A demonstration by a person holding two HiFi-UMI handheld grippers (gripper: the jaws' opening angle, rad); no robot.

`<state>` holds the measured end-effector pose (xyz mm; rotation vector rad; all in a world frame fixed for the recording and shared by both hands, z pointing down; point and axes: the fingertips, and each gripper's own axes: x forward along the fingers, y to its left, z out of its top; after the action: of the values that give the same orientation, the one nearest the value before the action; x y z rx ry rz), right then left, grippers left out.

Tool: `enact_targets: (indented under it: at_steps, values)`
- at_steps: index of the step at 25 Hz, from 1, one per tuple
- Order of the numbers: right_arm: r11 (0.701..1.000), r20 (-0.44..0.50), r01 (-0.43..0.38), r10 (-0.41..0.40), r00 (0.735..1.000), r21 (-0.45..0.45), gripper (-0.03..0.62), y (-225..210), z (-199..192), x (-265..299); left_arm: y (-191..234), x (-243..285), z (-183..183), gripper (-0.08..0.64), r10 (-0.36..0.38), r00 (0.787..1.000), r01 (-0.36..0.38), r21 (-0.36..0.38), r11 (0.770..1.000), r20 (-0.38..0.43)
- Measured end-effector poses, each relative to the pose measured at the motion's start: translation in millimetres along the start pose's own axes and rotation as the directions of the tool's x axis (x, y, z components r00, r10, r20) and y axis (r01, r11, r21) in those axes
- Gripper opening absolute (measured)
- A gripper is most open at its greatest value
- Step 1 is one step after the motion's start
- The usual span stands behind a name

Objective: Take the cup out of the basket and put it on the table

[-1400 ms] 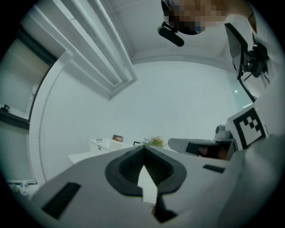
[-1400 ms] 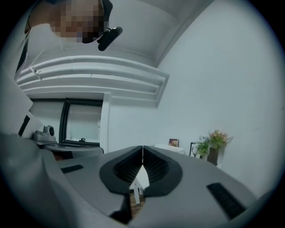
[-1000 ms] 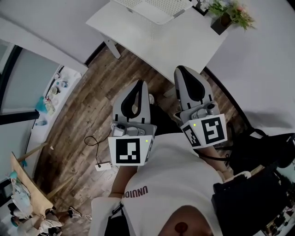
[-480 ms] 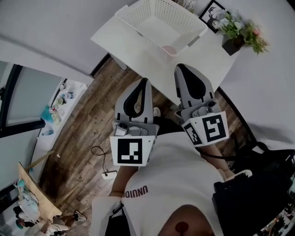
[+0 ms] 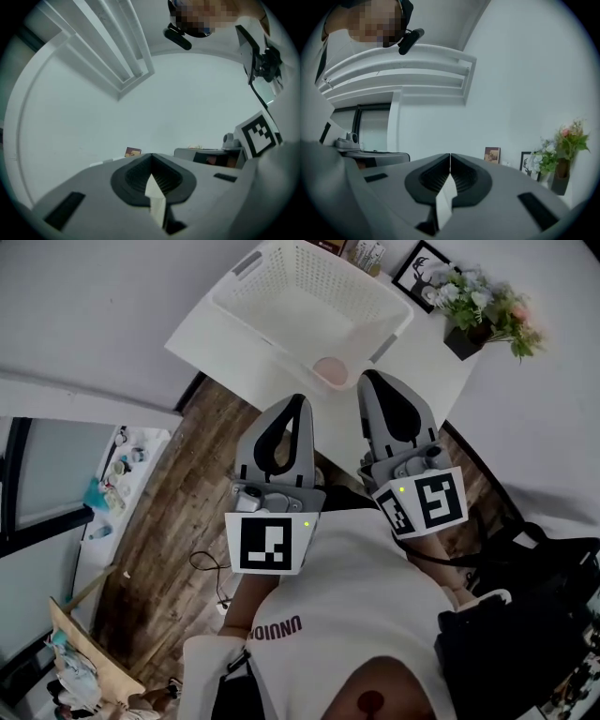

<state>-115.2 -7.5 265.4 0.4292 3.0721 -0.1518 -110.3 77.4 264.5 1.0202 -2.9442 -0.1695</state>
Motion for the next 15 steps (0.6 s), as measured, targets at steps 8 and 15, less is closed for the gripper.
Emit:
enact_targets:
  at_steps: [8,15]
  values:
    - [0.99,0.013,0.137,-0.138,0.99,0.033,0.018,-26,-3,1,7,27,3,0.012,-0.112,0.994,0.112,0.101,0.989,-0.008]
    - [0.953,0.038,0.301,-0.302,0.952,0.037,0.018,-49,4,11,12,66,12,0.012,-0.27,0.963,0.271,0.11,0.956,-0.019]
